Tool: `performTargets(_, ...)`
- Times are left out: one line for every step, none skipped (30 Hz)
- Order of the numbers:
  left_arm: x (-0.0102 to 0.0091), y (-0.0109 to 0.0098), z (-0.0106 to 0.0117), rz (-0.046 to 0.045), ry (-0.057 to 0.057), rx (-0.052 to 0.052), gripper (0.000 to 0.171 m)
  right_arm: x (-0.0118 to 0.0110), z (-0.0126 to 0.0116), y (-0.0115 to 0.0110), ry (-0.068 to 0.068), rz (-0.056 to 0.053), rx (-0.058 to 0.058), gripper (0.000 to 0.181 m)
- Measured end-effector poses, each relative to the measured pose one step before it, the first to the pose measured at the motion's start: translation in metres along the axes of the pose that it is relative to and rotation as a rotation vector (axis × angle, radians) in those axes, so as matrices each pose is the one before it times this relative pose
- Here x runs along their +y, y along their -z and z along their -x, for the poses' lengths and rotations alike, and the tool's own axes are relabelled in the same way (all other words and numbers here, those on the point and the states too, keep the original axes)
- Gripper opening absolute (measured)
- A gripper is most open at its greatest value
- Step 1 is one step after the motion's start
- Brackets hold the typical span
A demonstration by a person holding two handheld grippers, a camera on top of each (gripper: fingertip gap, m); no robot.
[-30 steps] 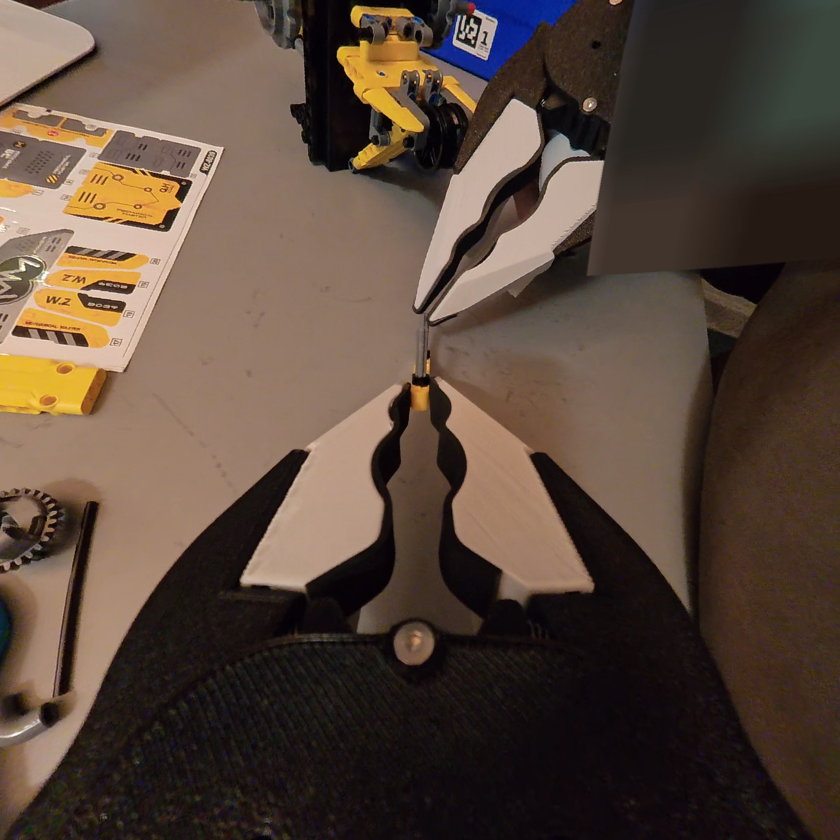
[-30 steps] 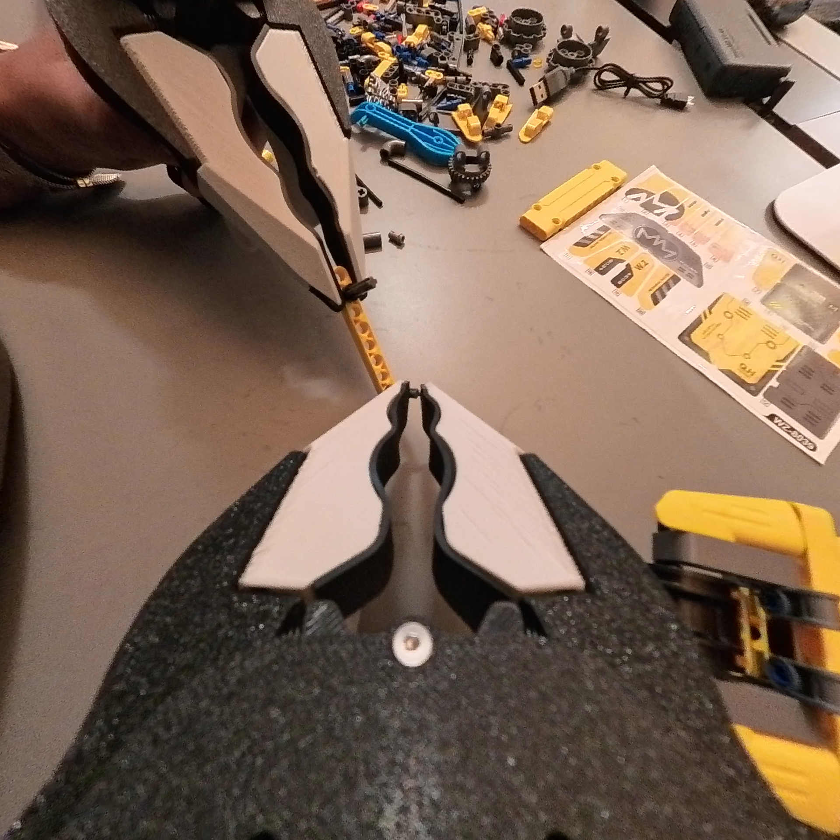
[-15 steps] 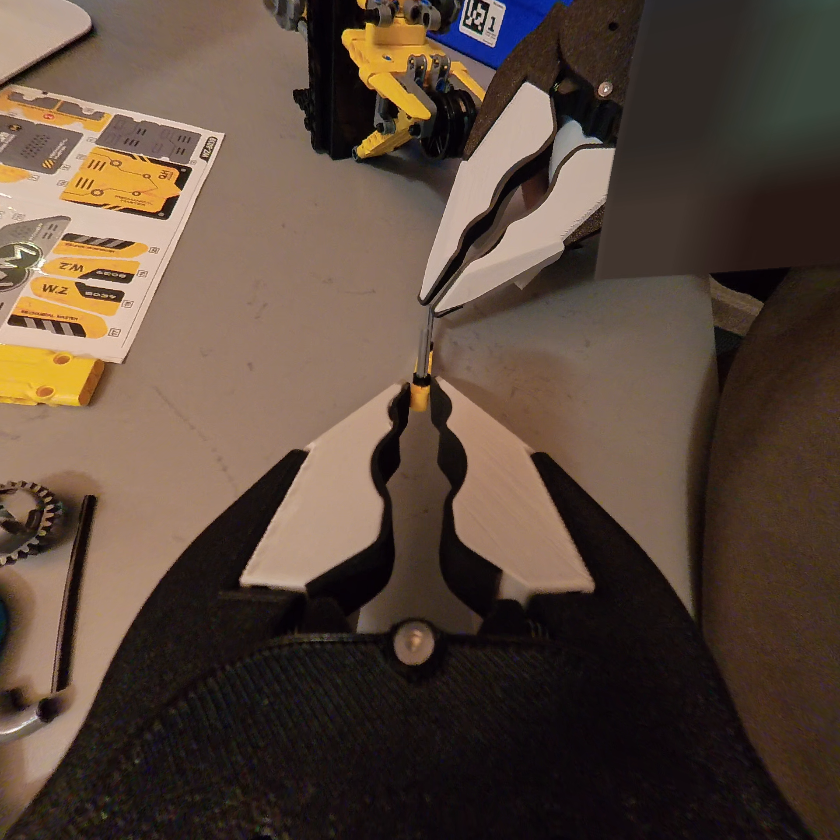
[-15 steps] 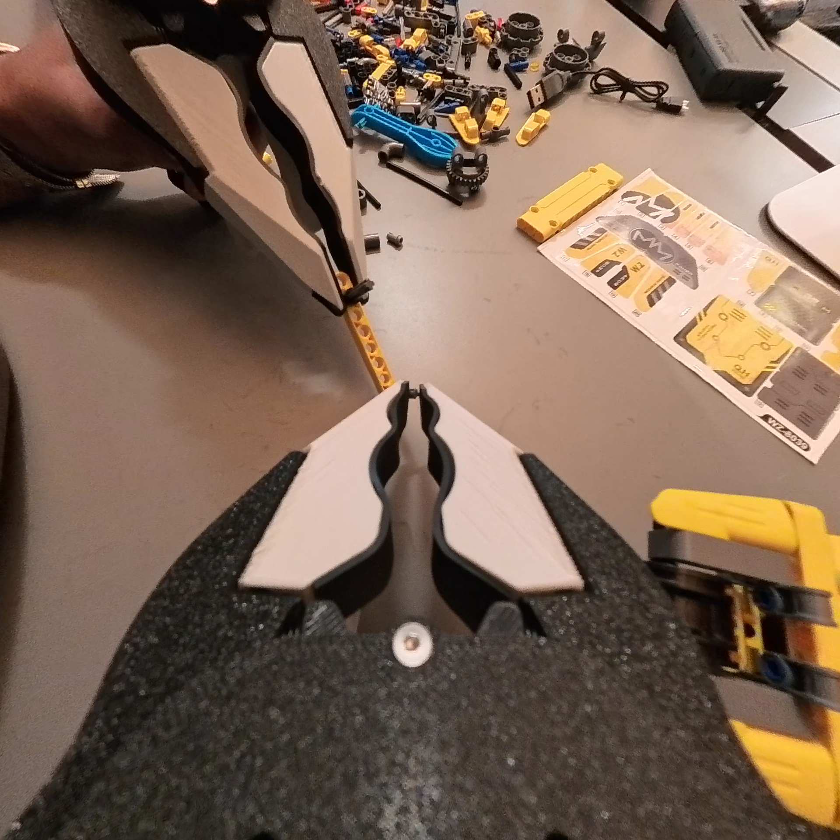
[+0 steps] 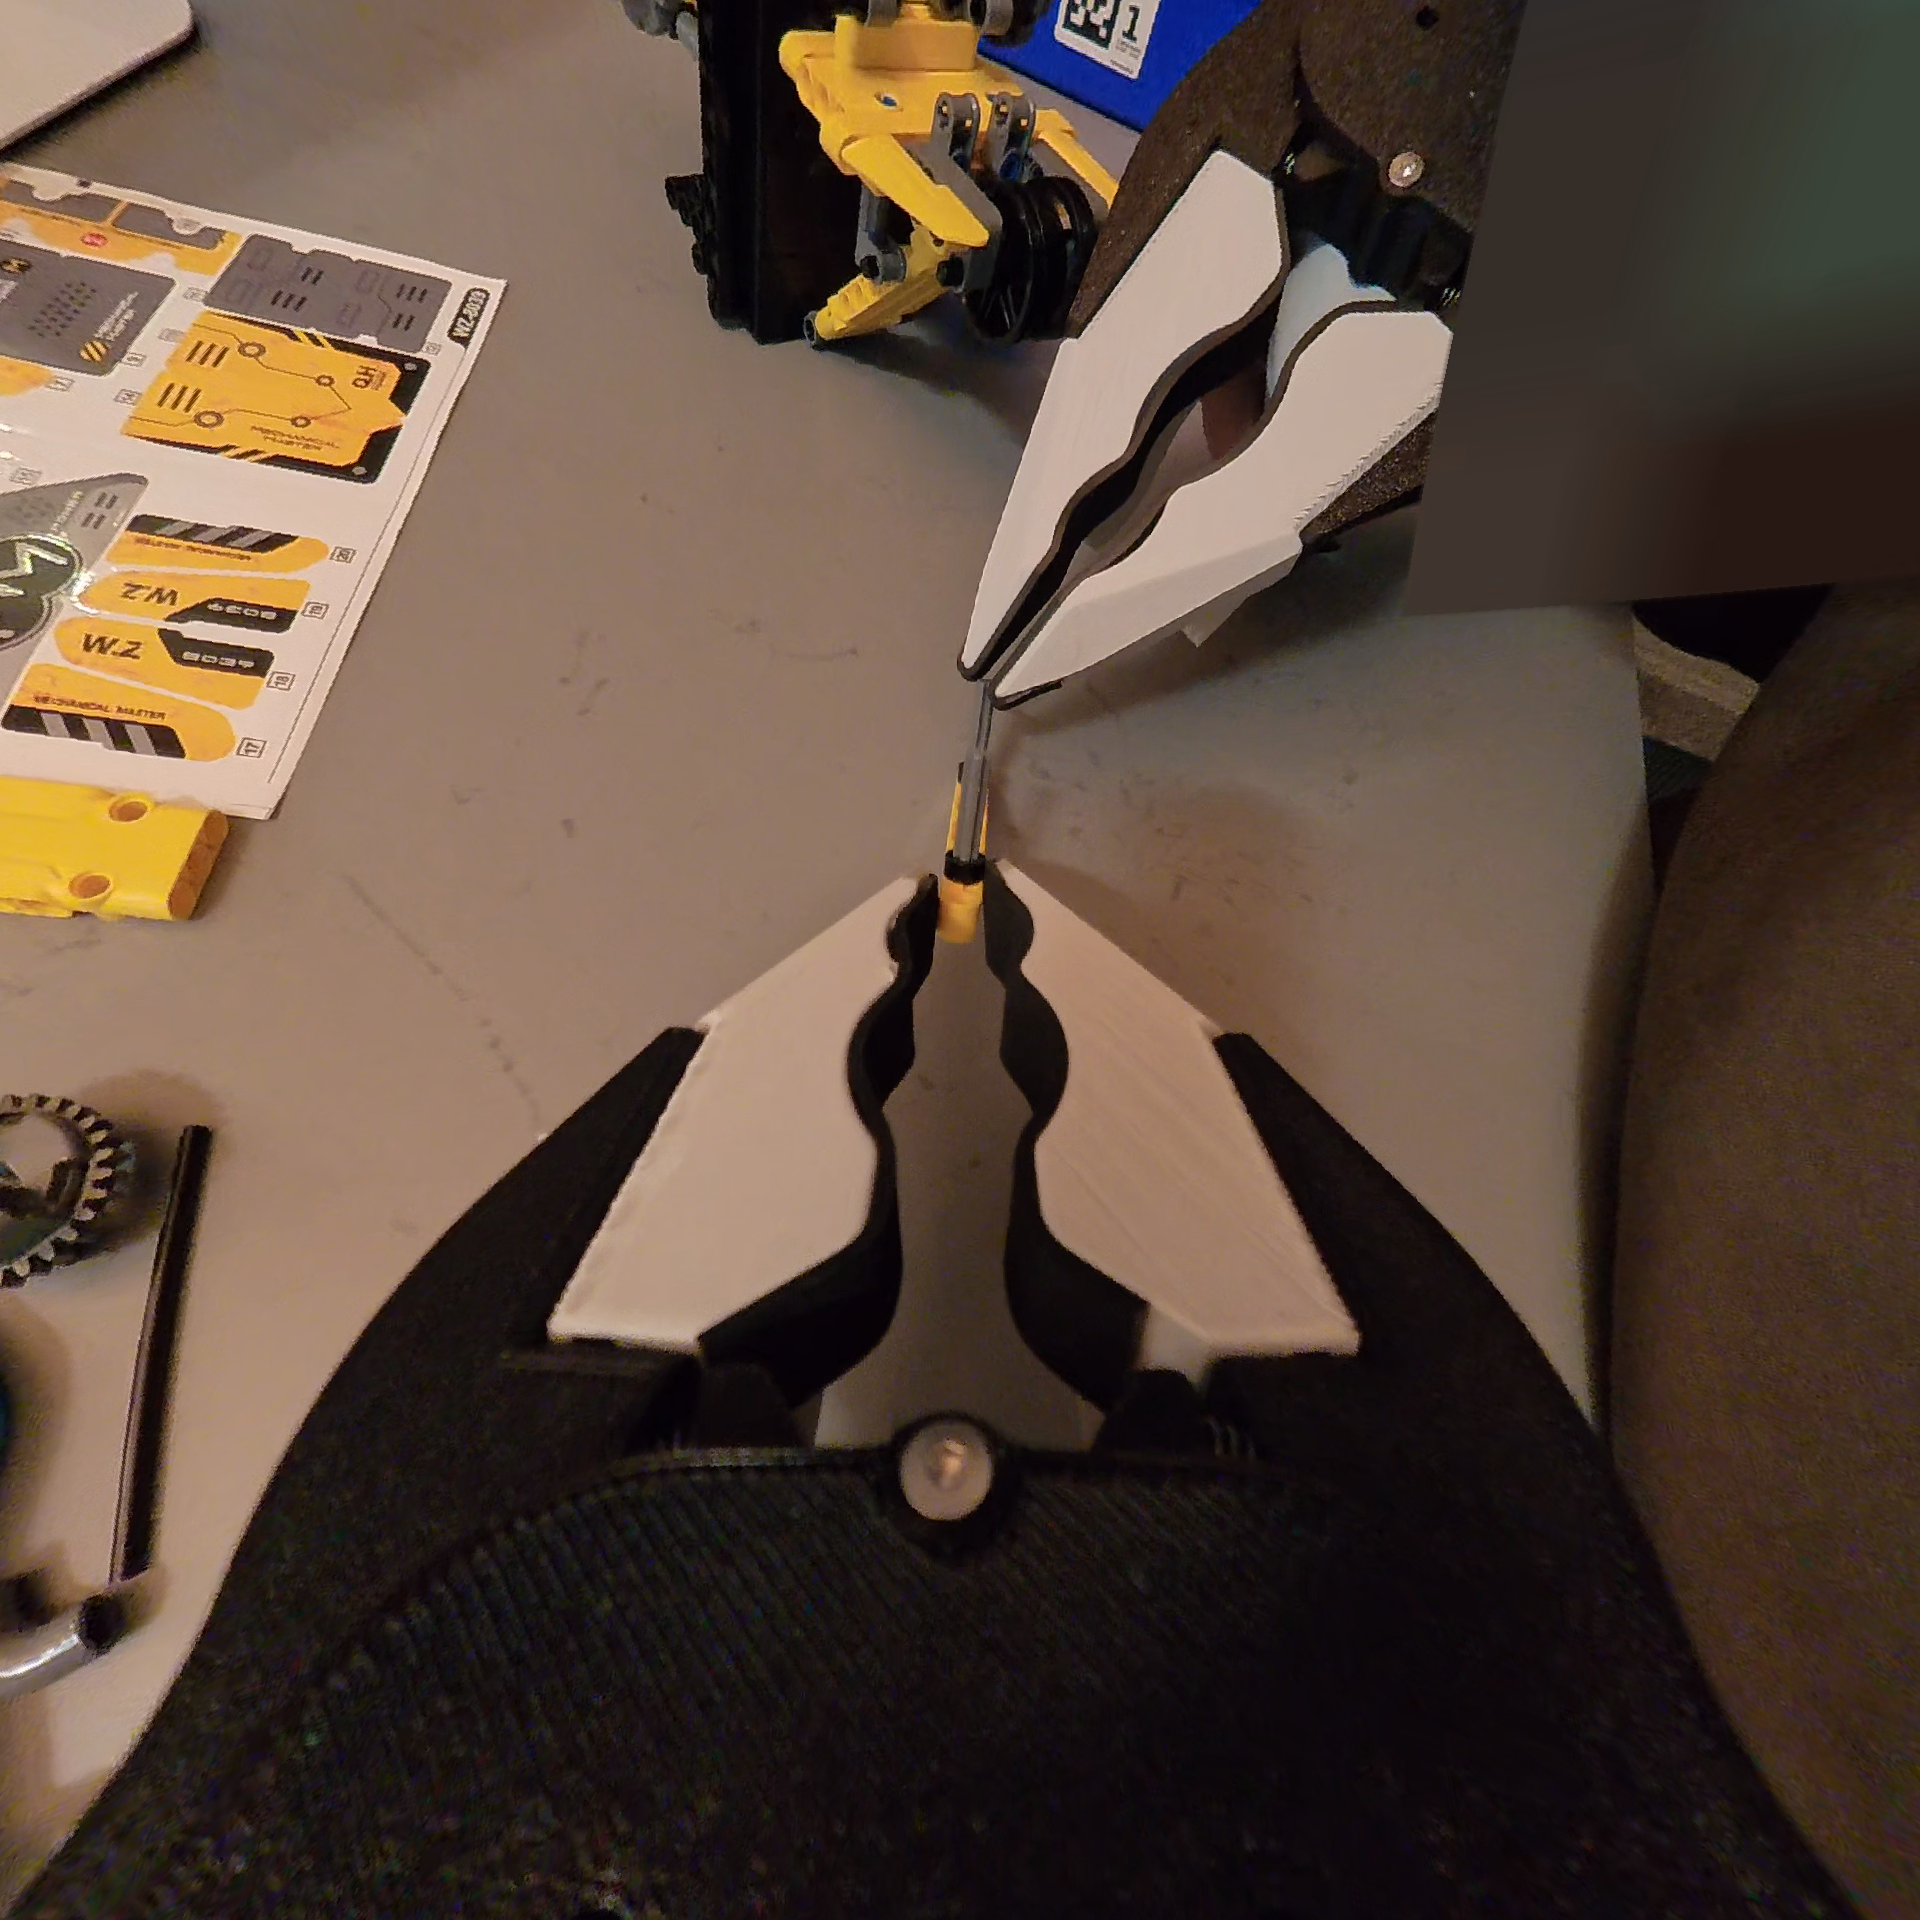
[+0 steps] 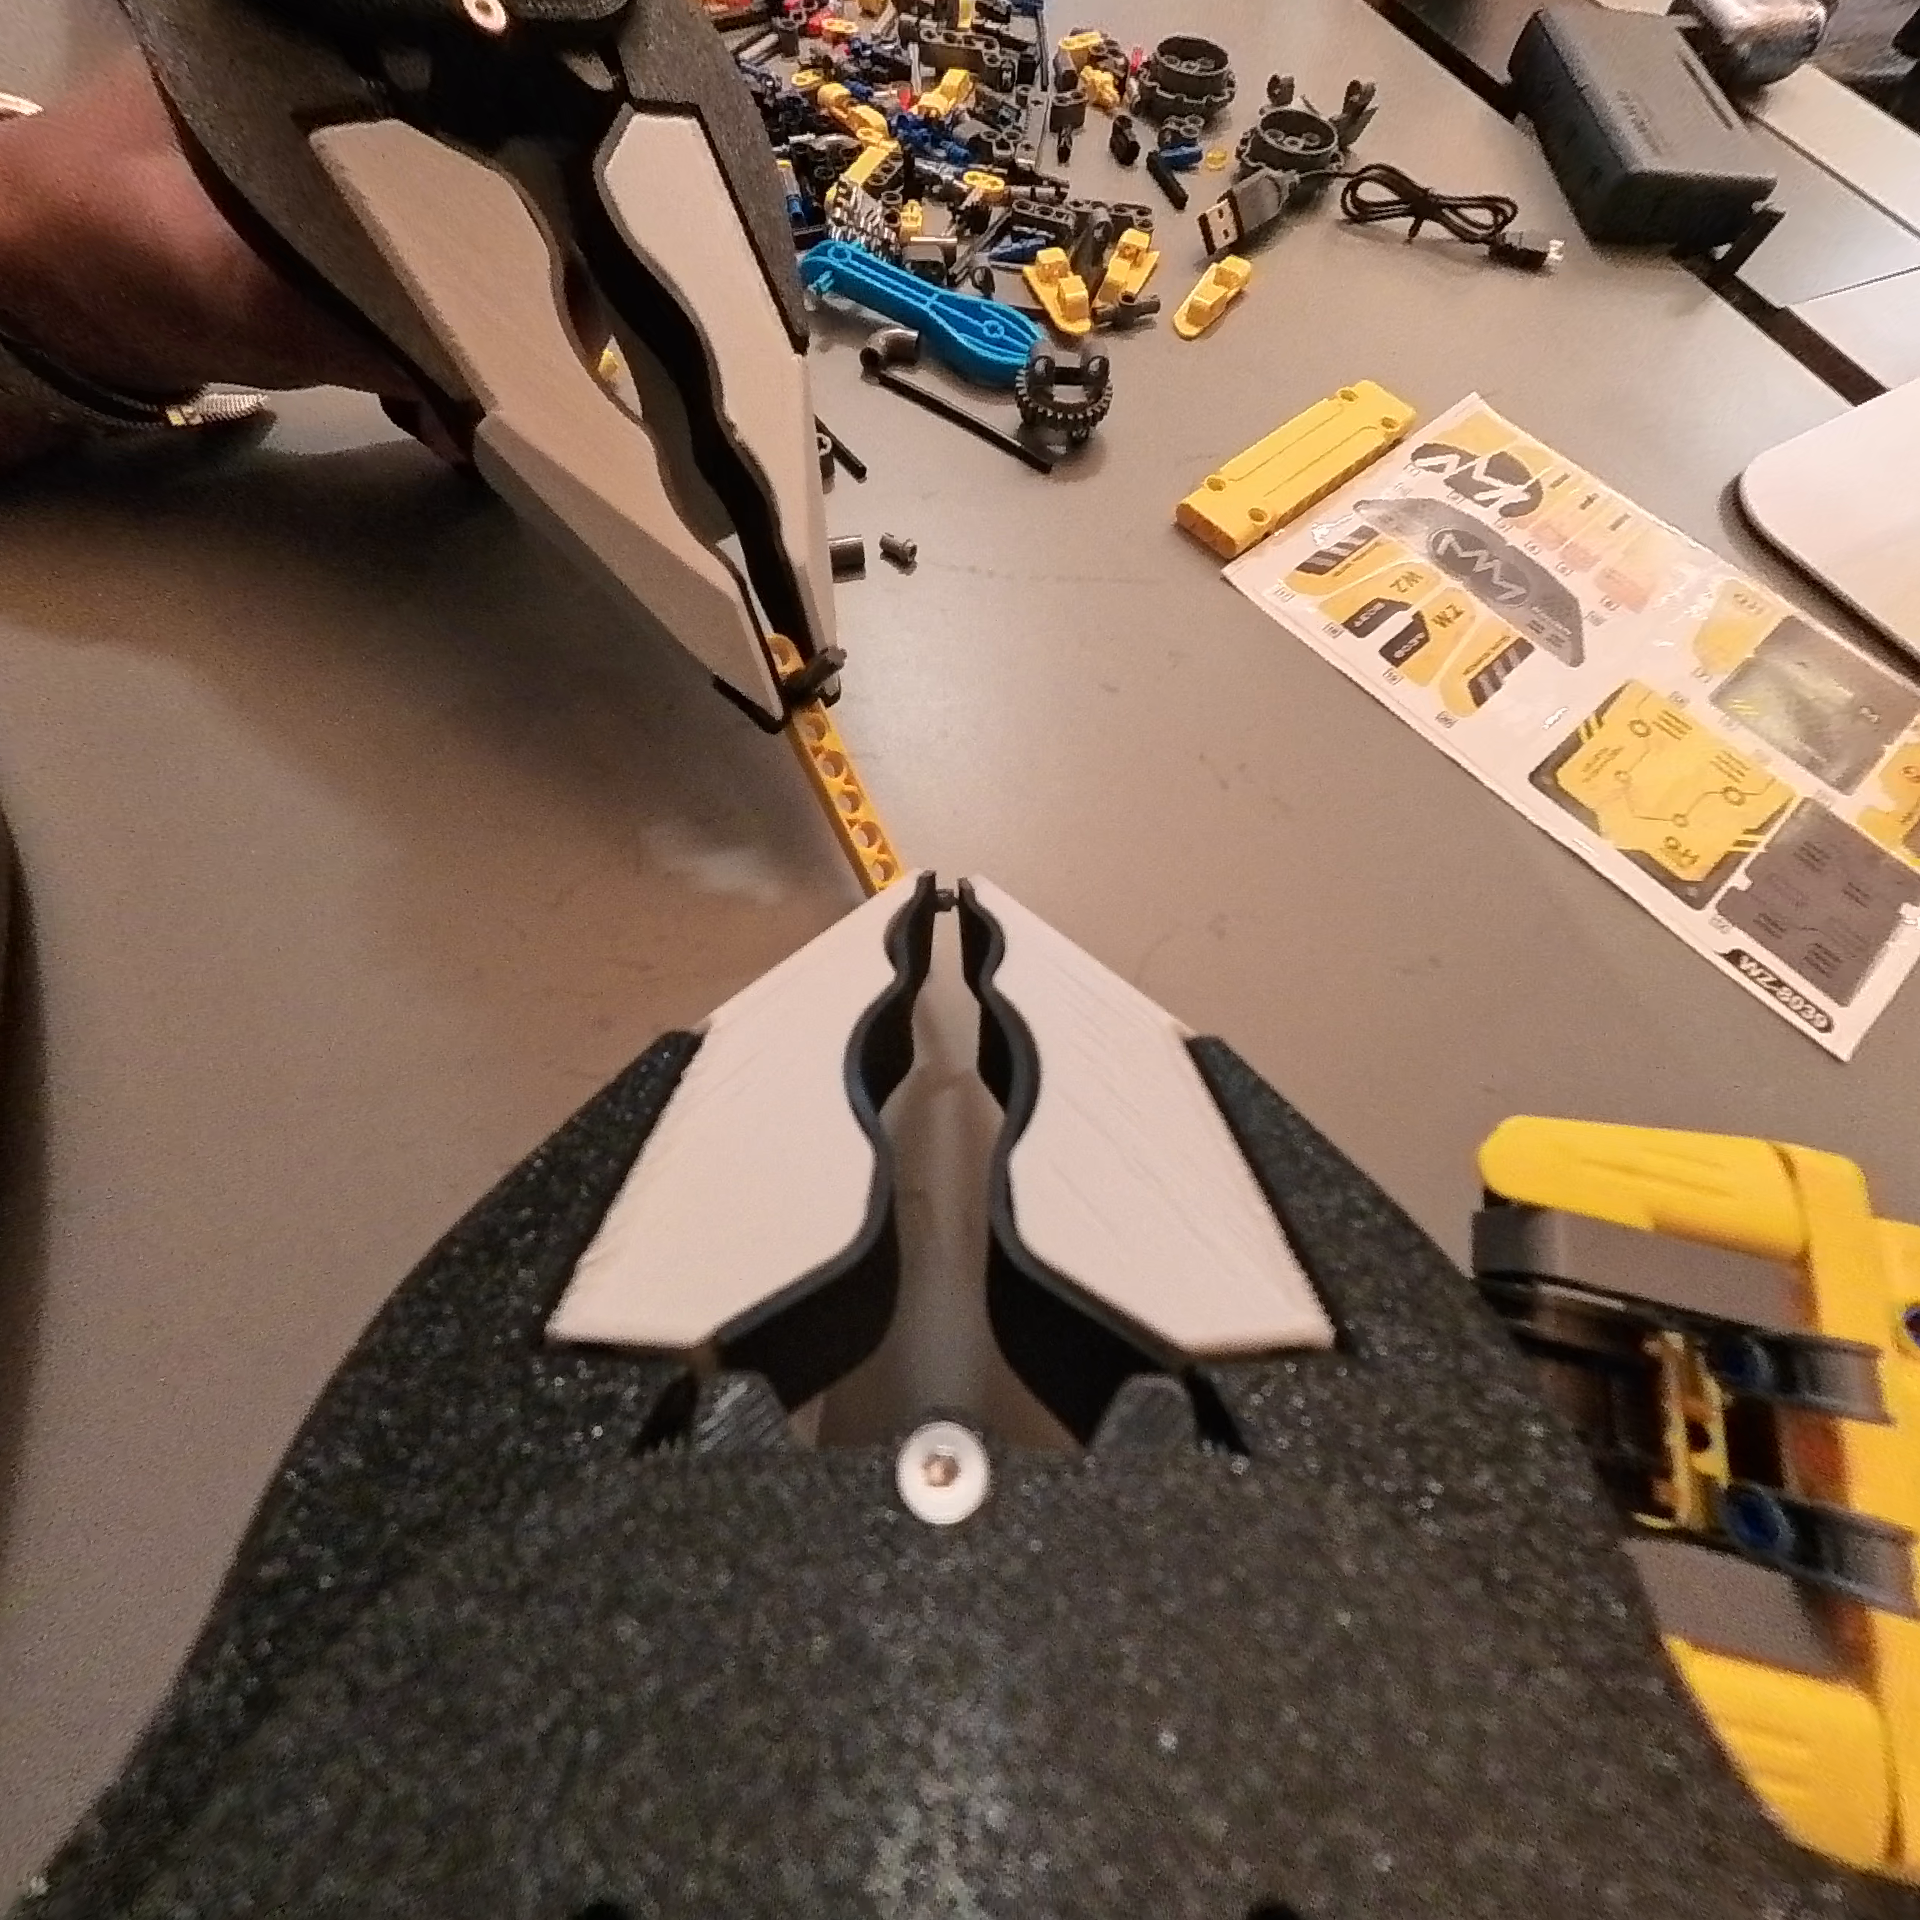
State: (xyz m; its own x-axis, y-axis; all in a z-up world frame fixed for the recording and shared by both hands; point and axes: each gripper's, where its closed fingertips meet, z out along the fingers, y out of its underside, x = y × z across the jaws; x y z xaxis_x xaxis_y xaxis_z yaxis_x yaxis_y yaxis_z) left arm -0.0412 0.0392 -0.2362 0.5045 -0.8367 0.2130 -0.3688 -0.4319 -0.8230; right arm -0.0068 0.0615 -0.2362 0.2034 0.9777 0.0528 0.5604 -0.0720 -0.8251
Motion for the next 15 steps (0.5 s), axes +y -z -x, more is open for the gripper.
performTargets(-0.00003,-0.00008,-0.00003,0.00004,-0.0001,-0.0001,0.007,-0.00001,0.0,0.00001,0.0004,-0.0001,0.0005,0.004)
performTargets(0.00003,0.00001,0.00006,0.00019,-0.0004,-0.0003,0.007,-0.00002,-0.00001,0.0,0.0005,-0.0002,0.0005,0.004)
performTargets(0.00009,-0.00012,0.00005,0.00065,0.0001,0.0,0.007,-0.00007,-0.00005,0.00006,0.0002,0.0001,0.0002,0.004)
performTargets(0.00023,-0.00014,0.0,0.00107,0.0005,0.0003,0.007,0.00002,-0.00005,0.00001,0.0004,0.0001,0.0002,0.004)
performTargets(0.00027,-0.00012,-0.00002,0.00131,0.0006,0.0004,0.007,-0.00008,0.00001,0.00007,0.0003,-0.0001,0.0004,0.004)
performTargets(0.00018,-0.00001,0.00001,0.00067,0.0001,0.0,0.007,-0.00001,-0.0001,0.00005,0.0003,-0.0005,0.0004,0.004)
performTargets(-0.00002,-0.00007,0.00005,0.00009,-0.0006,-0.0004,0.007,0.0,-0.00003,0.0,0.0002,0.0,0.0001,0.004)
performTargets(0.00015,-0.00008,-0.00004,0.00077,0.0,0.0001,0.007,0.0,-0.00001,0.0,-0.0001,0.0,0.0001,0.004)
performTargets(0.00025,-0.00014,-0.00001,0.00117,0.0005,0.0004,0.007,-0.00001,-0.00002,0.0,0.0001,-0.0001,0.0001,0.004)
performTargets(0.00012,-0.0001,0.00003,0.00088,0.0002,0.0001,0.007,0.00003,0.00005,0.00003,0.0004,0.0002,0.0001,0.004)
performTargets(0.00018,-0.00006,-0.00003,0.00099,0.0,0.0,0.007,0.00001,-0.00005,0.0,0.0002,0.0,0.0003,0.004)
performTargets(0.00026,-0.00013,0.00007,0.00127,0.0,0.0,0.007,-0.0001,0.00003,0.00007,0.0002,-0.0002,0.0003,0.004)
performTargets(0.00033,-0.0001,0.00001,0.00174,0.0006,0.0002,0.007,0.0,-0.00002,0.0,0.0002,0.0,0.0,0.004)
performTargets(0.00027,-0.00019,0.0,0.00191,0.0006,0.0005,0.007,0.00004,0.00001,0.00002,0.0,0.0003,0.0,0.004)
performTargets(0.00036,-0.00017,0.00007,0.00139,0.0002,0.0001,0.007,0.0,-0.00005,0.0,0.0002,0.0,0.0003,0.004)
